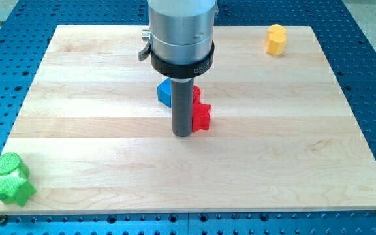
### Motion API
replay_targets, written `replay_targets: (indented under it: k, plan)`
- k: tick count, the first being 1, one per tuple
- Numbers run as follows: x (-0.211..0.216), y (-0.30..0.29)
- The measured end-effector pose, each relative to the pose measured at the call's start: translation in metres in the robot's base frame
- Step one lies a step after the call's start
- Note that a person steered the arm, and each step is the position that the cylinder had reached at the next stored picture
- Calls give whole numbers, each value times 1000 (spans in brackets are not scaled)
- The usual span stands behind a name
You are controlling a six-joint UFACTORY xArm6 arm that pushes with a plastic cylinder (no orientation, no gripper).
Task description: Move the green blocks into the blue blocks
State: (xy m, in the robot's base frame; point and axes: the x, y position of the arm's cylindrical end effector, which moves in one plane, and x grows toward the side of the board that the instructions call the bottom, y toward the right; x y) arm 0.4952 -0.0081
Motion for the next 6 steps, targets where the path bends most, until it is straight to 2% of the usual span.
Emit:
replay_targets:
  k: [2, 4, 5, 6]
  plan:
    - [34, 6]
    - [123, -73]
    - [124, -94]
    - [124, -143]
